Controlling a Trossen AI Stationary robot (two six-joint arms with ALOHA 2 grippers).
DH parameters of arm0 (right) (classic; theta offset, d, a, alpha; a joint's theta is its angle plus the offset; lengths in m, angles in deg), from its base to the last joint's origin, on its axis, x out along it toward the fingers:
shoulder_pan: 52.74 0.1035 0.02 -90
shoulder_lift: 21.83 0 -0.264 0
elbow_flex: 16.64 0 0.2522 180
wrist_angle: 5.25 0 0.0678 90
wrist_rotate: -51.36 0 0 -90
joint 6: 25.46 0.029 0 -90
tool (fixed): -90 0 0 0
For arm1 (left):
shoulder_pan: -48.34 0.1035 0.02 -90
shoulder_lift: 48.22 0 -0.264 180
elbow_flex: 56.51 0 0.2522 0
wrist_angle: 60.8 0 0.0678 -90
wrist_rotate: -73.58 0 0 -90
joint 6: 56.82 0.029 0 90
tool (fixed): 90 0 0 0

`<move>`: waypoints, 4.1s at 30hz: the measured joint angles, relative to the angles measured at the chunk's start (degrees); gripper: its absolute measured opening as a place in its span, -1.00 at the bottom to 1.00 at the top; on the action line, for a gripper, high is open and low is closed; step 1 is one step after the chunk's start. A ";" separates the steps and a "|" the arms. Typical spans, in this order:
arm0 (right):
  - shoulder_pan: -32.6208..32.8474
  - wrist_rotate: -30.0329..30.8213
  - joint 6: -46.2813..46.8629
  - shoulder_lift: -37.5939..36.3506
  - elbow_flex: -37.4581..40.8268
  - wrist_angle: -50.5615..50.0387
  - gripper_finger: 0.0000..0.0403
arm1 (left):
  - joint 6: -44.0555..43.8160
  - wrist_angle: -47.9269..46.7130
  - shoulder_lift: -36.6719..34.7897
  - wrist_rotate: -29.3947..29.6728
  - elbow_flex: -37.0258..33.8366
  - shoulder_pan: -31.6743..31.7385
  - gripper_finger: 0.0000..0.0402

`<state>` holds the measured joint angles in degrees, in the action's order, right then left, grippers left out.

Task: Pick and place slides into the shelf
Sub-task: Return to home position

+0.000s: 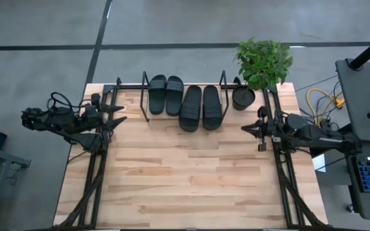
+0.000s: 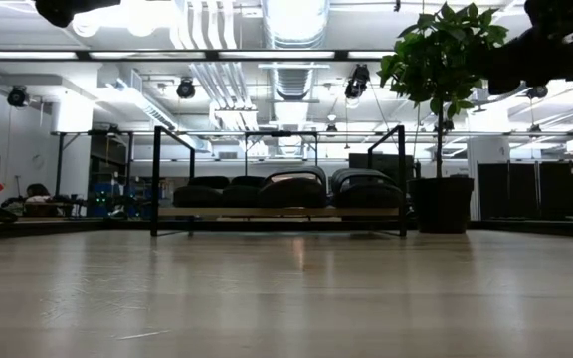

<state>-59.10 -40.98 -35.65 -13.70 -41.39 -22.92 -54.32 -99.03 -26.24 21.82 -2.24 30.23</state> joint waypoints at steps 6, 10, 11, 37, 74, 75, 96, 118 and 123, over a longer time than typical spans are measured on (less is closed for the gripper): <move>0.61 -0.58 0.82 -5.50 -0.34 -3.73 -0.96 | -0.20 -0.02 -0.07 -0.02 0.00 0.00 -0.11; 0.82 0.81 2.02 -8.12 1.92 -4.65 -0.96 | -0.26 -0.02 0.00 -0.02 0.00 0.00 -0.11; 0.83 1.23 2.43 -7.92 2.18 -4.86 -0.96 | -0.29 -0.04 0.00 -0.04 0.00 0.00 -0.11; 0.81 2.53 0.69 -7.94 2.72 -1.55 -0.96 | 11.83 52.52 11.53 -16.22 -24.57 11.92 -0.96; 0.70 5.96 2.70 -7.59 3.64 -1.24 -0.96 | -0.32 22.72 -20.52 -28.84 -38.31 21.79 -1.00; 0.72 5.92 2.85 -7.61 3.85 -1.27 -0.96 | -0.42 22.93 -20.52 -28.86 -38.44 21.64 -1.00; 0.72 2.13 5.04 -7.70 10.55 6.75 -0.96 | -0.70 22.47 -20.41 -31.74 -38.45 21.40 -1.00; 0.72 -0.58 2.23 -7.57 10.48 4.78 -0.96 | 0.83 22.41 -20.28 -34.64 -38.47 21.40 -1.00; 0.72 -0.58 2.66 -7.57 10.48 4.78 -0.96 | 0.85 22.87 -20.24 -34.60 -38.53 21.40 -1.00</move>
<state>-58.37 -41.55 -32.99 -21.27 -30.91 -18.14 -53.46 -76.16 -46.48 -12.78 -40.77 51.63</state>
